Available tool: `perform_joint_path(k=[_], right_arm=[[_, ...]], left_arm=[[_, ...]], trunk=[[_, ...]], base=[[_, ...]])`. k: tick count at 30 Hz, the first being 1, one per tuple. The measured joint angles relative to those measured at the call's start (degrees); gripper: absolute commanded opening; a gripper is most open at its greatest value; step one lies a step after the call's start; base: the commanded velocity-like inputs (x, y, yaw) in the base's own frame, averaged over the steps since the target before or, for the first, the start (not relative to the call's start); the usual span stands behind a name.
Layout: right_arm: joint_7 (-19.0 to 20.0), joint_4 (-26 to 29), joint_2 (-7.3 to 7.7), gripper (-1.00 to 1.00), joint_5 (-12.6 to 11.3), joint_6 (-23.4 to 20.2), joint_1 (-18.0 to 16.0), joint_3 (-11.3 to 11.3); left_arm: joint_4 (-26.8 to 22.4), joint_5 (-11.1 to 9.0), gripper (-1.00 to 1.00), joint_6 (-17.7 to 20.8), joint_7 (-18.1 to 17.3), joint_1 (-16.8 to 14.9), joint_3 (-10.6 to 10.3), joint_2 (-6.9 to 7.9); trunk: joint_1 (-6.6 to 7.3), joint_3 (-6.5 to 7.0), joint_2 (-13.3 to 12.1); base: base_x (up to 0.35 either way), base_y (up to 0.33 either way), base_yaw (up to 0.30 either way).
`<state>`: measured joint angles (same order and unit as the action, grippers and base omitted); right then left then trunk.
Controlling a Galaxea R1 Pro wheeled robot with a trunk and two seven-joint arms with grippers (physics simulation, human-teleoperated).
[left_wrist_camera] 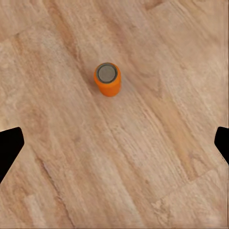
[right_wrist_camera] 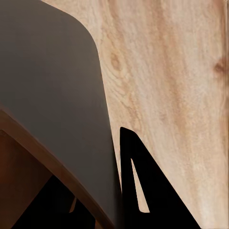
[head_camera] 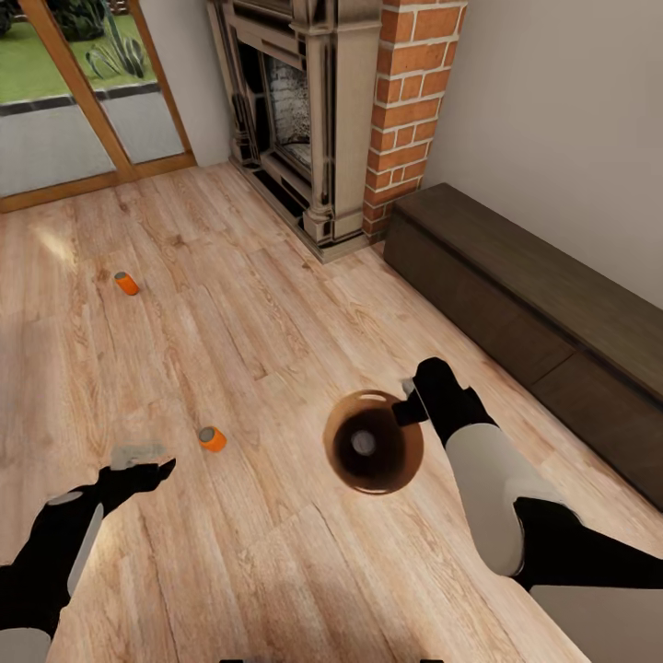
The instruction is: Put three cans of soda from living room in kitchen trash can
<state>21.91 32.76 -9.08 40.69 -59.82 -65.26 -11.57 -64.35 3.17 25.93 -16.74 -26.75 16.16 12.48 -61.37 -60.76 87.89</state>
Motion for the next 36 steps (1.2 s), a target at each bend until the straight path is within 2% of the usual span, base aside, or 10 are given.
perform_joint_path(k=[2,4,10,13,17,20,25,29,33,36], right_arm=[[0.1,0.6,0.55,-1.0,-0.5,-0.1,0.8,0.1],[0.0,0.8,0.74,-1.0,0.6,0.0,1.2,0.1],[0.0,1.0,1.13,-1.0,-0.4,-0.2,3.5,-0.1],[0.0,0.9,1.82,-1.0,-0.1,0.2,5.6,-0.3],[-0.1,1.2,2.34,-1.0,0.4,3.2,7.4,0.0],[0.0,1.2,2.35,-1.0,-0.5,3.5,7.7,0.3],[-0.1,1.2,2.38,-1.0,0.6,3.8,7.8,0.4],[-0.1,1.2,2.34,-1.0,-0.6,3.7,7.8,0.3],[-0.2,1.2,2.34,-1.0,0.2,3.9,7.8,0.3],[-0.1,1.2,2.33,-1.0,-0.1,3.8,7.8,0.3]], left_arm=[[0.0,-0.1,1.0,-1.1,-0.9,0.6,0.0,-0.94],[0.2,0.1,1.0,-1.6,-1.9,0.8,0.1,-1.5],[0.6,0.3,1.0,-2.3,-7.1,1.1,0.3,-1.97],[1.8,0.2,1.0,-3.7,-7.6,1.8,0.3,-2.05],[2.5,0.2,1.0,-4.6,-7.9,2.2,0.3,-2.02],[2.6,0.2,1.0,-4.7,-7.9,2.3,0.4,-2.02],[2.6,0.2,1.0,-4.8,-7.9,2.3,0.4,-2.02],[2.7,0.2,1.0,-4.8,-7.9,2.3,0.4,-2.02],[2.8,0.2,1.0,-4.9,-7.9,2.3,0.4,-2.02],[2.8,0.2,1.0,-4.9,-7.9,2.3,0.4,-2.02]], trunk=[[0.0,0.0,0.0],[0.0,0.0,0.0],[0.0,-0.01,0.0],[0.0,0.0,0.0],[0.0,0.0,0.0],[0.0,0.0,0.0],[0.0,-0.05,0.0],[0.0,-0.12,0.0],[0.0,-0.15,0.0],[0.0,-0.15,0.0]], base=[[0.026,0.0,0.0],[0.17,0.0,0.0],[0.281,0.0,0.0],[0.322,0.0,0.0],[0.326,0.0,0.0],[0.327,0.017,0.001],[0.328,0.046,0.098],[0.328,0.015,0.2],[0.328,0.004,0.232],[0.328,0.001,0.243]])
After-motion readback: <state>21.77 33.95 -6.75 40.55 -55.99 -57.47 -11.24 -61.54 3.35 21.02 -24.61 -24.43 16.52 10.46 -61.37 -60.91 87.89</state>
